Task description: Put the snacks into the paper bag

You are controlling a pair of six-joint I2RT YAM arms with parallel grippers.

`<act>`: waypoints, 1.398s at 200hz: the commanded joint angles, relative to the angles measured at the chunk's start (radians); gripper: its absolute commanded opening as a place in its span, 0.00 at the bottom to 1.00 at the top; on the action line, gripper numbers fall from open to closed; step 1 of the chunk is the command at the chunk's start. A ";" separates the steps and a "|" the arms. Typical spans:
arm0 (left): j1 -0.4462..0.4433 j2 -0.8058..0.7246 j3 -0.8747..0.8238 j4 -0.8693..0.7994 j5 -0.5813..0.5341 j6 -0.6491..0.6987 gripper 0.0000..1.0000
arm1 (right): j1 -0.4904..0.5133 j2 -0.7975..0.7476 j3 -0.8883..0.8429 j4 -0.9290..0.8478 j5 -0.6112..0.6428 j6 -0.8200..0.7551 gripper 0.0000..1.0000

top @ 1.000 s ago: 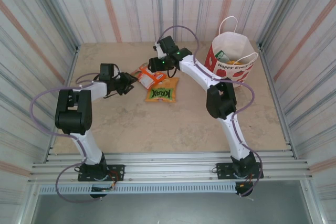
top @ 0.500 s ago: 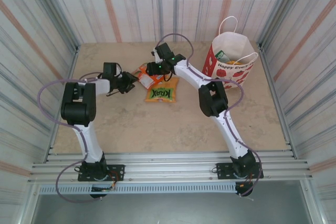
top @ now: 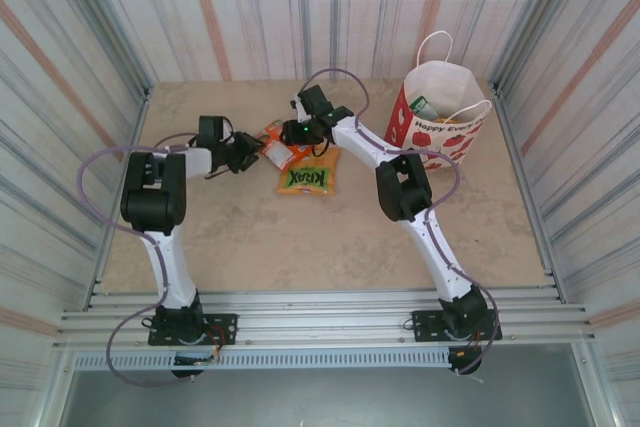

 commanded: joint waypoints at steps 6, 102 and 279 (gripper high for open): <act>0.004 0.079 0.020 0.031 0.001 -0.024 0.52 | -0.007 0.041 0.027 -0.029 -0.037 0.048 0.58; -0.038 0.150 0.029 0.276 0.059 -0.125 0.48 | -0.013 0.049 0.027 -0.029 -0.062 0.070 0.55; -0.041 -0.202 0.010 0.085 0.047 0.170 0.18 | -0.021 -0.349 -0.245 0.083 0.008 -0.002 0.67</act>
